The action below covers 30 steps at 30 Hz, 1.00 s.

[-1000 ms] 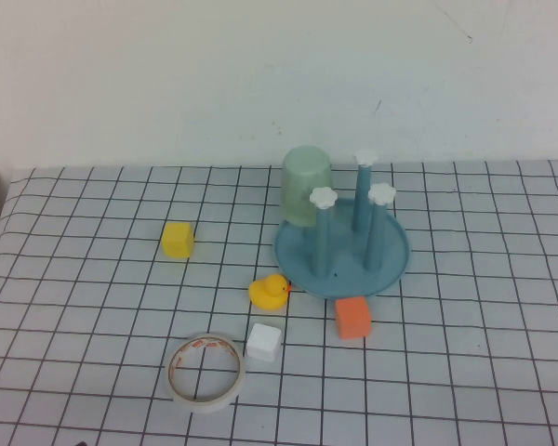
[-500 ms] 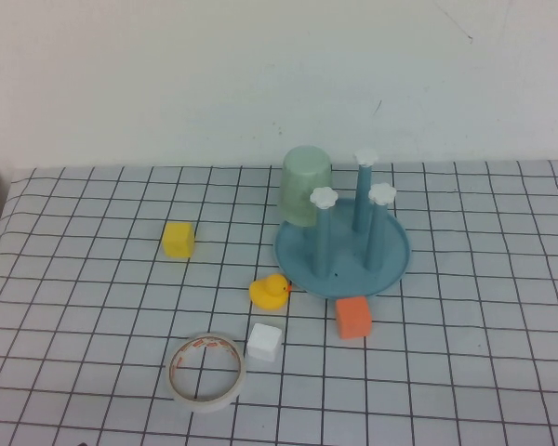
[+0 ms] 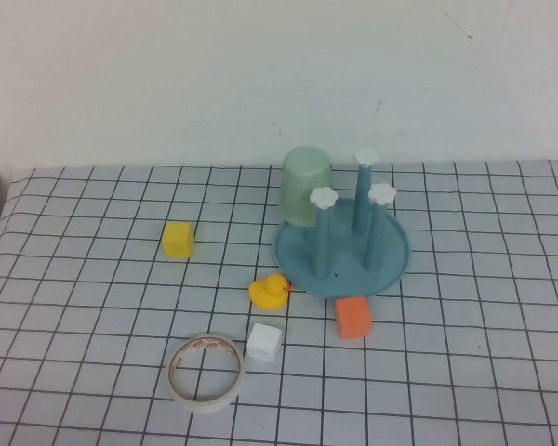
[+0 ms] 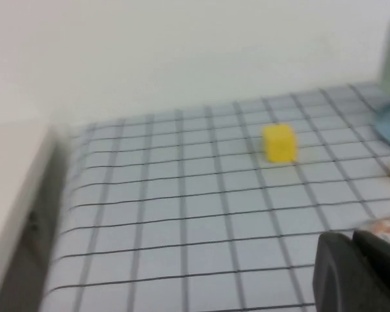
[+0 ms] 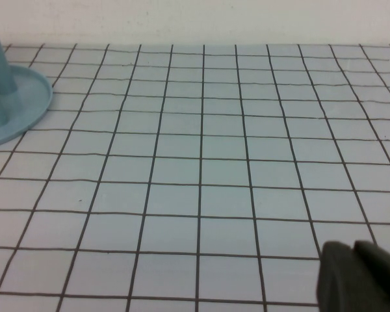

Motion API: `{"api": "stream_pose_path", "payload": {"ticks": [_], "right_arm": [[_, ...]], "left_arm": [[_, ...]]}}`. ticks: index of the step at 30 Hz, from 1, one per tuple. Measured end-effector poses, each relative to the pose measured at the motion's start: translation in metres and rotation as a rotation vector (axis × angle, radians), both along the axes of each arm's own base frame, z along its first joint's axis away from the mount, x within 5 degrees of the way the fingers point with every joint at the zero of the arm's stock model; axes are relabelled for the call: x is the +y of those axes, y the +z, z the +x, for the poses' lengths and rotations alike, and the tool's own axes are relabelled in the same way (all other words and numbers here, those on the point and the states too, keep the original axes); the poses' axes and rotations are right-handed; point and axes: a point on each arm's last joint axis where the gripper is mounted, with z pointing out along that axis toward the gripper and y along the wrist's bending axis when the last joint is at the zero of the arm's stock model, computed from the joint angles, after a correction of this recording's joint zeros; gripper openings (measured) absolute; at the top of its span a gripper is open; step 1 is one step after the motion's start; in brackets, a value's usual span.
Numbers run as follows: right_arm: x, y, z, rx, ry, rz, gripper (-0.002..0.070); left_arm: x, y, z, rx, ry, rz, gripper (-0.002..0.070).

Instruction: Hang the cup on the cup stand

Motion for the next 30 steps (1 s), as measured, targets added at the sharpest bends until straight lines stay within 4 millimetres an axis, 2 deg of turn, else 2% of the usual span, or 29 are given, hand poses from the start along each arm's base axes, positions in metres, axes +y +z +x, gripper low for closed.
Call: {"api": "stream_pose_path", "payload": {"ticks": [2, 8, 14, 30], "right_arm": [[0.0, 0.0, 0.0, 0.0, 0.0, 0.0, 0.0013], [0.0, 0.0, 0.0, 0.0, 0.0, 0.0, 0.0013], [0.0, 0.0, 0.0, 0.0, 0.0, 0.002, 0.0013], [0.0, 0.0, 0.0, 0.0, 0.0, 0.002, 0.0013]], "left_arm": [[0.003, 0.0, -0.002, -0.009, 0.052, -0.002, -0.0003], [0.008, -0.012, -0.006, 0.118, 0.131, 0.008, -0.0003], [0.008, -0.012, -0.006, 0.122, 0.132, 0.04, -0.0003], [0.006, -0.013, -0.006, 0.131, 0.121, -0.018, -0.0003]]}}
